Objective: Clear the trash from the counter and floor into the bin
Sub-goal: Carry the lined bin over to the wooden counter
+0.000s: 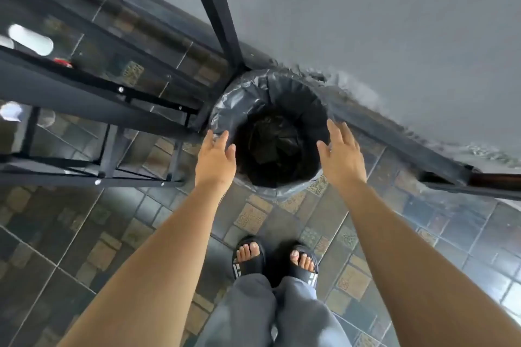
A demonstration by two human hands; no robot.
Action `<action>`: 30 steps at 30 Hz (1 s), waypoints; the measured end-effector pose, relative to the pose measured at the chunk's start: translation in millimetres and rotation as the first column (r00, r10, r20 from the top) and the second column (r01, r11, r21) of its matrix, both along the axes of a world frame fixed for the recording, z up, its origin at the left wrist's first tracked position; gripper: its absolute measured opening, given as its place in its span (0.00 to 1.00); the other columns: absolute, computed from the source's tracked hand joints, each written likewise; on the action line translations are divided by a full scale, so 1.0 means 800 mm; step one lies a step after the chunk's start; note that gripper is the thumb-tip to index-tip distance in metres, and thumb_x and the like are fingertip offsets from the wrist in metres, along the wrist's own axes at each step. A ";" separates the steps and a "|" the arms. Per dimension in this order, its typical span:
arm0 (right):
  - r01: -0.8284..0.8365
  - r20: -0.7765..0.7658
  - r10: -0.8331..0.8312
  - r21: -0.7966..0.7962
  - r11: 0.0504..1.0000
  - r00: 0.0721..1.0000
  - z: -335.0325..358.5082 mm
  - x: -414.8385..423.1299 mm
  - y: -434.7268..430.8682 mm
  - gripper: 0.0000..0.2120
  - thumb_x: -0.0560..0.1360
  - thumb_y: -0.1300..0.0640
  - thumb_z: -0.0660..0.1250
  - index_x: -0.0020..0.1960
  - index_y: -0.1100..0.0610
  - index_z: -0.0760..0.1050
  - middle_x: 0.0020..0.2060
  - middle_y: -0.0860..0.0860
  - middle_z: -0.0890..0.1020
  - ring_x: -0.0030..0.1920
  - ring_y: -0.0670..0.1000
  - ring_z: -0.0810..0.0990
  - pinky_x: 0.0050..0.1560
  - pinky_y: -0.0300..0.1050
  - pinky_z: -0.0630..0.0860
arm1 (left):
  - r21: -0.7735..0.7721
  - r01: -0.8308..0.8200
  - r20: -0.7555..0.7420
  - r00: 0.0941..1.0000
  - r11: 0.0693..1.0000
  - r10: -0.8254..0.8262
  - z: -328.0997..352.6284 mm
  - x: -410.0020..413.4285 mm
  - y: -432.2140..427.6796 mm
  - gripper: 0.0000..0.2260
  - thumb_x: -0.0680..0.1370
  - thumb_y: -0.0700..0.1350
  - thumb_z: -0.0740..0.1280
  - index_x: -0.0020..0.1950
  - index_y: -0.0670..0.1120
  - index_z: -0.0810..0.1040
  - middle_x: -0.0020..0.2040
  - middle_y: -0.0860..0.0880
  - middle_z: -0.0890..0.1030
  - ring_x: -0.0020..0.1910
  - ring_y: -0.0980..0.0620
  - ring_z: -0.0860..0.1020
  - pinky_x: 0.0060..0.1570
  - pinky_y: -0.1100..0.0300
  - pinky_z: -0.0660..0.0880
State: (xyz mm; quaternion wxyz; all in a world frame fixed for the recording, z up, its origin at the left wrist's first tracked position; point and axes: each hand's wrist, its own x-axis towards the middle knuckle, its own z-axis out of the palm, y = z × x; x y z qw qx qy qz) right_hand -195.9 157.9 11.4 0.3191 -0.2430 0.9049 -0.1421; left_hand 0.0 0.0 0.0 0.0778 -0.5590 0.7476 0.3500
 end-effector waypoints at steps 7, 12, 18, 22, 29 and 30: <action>0.083 0.075 -0.080 -0.034 0.996 0.994 -0.087 -0.004 -0.010 0.24 0.82 0.43 0.55 0.76 0.37 0.54 0.78 0.54 0.56 0.75 0.59 0.61 0.68 0.58 0.67 | 0.067 -0.267 -0.100 0.957 0.961 0.273 -0.087 -0.003 -0.014 0.19 0.81 0.56 0.61 0.73 0.62 0.69 0.80 0.48 0.49 0.77 0.49 0.56 0.58 0.65 0.59; 0.183 0.126 -0.165 -0.152 0.971 0.978 -0.103 -0.002 -0.012 0.25 0.81 0.44 0.59 0.75 0.36 0.56 0.74 0.53 0.65 0.67 0.56 0.72 0.65 0.54 0.71 | 0.177 -0.356 -0.212 0.897 0.918 0.388 -0.099 -0.009 -0.017 0.20 0.80 0.57 0.62 0.72 0.67 0.66 0.79 0.46 0.56 0.78 0.50 0.53 0.67 0.58 0.56; 0.233 0.160 -0.207 -0.167 0.958 0.965 -0.066 0.007 0.008 0.28 0.79 0.44 0.63 0.75 0.35 0.57 0.74 0.50 0.65 0.69 0.55 0.70 0.67 0.55 0.71 | 0.245 -0.396 -0.256 0.854 0.885 0.453 -0.058 -0.003 0.004 0.22 0.79 0.57 0.63 0.73 0.66 0.65 0.79 0.50 0.56 0.78 0.54 0.49 0.70 0.54 0.55; 0.246 0.149 -0.223 -0.157 0.956 0.963 0.002 0.017 0.026 0.28 0.79 0.43 0.63 0.75 0.34 0.57 0.75 0.48 0.65 0.70 0.54 0.69 0.67 0.53 0.69 | 0.240 -0.387 -0.249 0.862 0.890 0.442 0.007 0.006 0.023 0.22 0.80 0.57 0.62 0.74 0.65 0.64 0.79 0.50 0.58 0.78 0.53 0.50 0.70 0.53 0.56; 0.243 0.111 -0.228 -0.156 0.957 0.967 0.188 0.040 0.054 0.27 0.79 0.42 0.62 0.75 0.35 0.56 0.76 0.48 0.63 0.72 0.55 0.67 0.69 0.57 0.68 | 0.259 -0.393 -0.281 0.843 0.883 0.458 0.186 0.026 0.056 0.22 0.80 0.57 0.62 0.74 0.65 0.64 0.79 0.48 0.57 0.78 0.49 0.53 0.72 0.48 0.56; 0.243 0.107 -0.227 -0.166 0.956 0.968 0.217 0.045 0.058 0.27 0.79 0.42 0.62 0.75 0.35 0.56 0.76 0.47 0.63 0.73 0.55 0.66 0.69 0.58 0.67 | 0.246 -0.395 -0.285 0.843 0.885 0.456 0.215 0.031 0.062 0.22 0.80 0.57 0.61 0.74 0.65 0.64 0.79 0.48 0.57 0.78 0.49 0.52 0.72 0.47 0.56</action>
